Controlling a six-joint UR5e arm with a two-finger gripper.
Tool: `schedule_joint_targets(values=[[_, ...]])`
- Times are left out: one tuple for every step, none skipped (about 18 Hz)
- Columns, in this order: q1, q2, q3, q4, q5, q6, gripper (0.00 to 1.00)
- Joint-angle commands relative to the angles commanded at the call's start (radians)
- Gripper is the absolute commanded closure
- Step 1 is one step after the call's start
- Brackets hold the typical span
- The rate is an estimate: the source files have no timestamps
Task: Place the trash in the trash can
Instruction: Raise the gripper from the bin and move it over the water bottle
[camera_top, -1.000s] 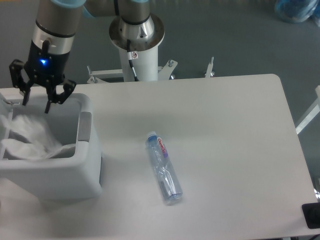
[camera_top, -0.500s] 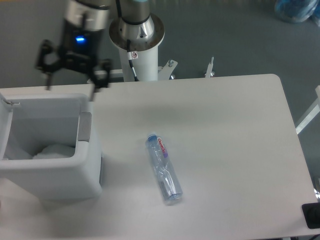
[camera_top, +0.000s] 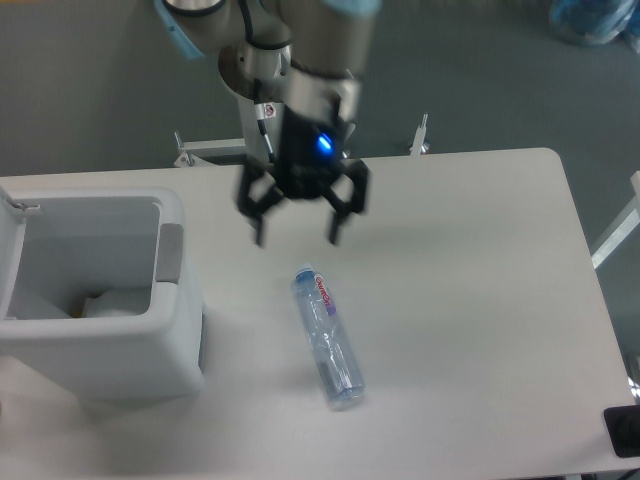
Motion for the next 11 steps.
schedule_joint_targets(values=[[-0.002, -0.022, 0.003, 0.005, 0.000, 0.003, 0.00], [-0.002, -0.046, 0.006, 0.014, 0.000, 0.006, 0.00], [-0.002, -0.071, 0.017, 0.027, 0.000, 0.006, 0.00], [-0.003, -0.100, 0.029, 0.035, 0.000, 0.006, 0.00], [-0.003, -0.130, 0.043, 0.038, 0.002, 0.006, 0.00], [-0.006, -0.160, 0.061, 0.043, 0.002, 0.005, 0.00], [-0.008, -0.184, 0.078, 0.048, 0.003, 0.002, 0.00], [-0.009, -0.201, 0.083, 0.067, 0.003, 0.002, 0.00], [-0.012, -0.219, 0.083, 0.104, 0.003, -0.001, 0.00], [-0.017, -0.238, 0.083, 0.141, 0.008, -0.003, 0.00], [-0.018, -0.253, 0.083, 0.153, 0.029, 0.002, 0.00]])
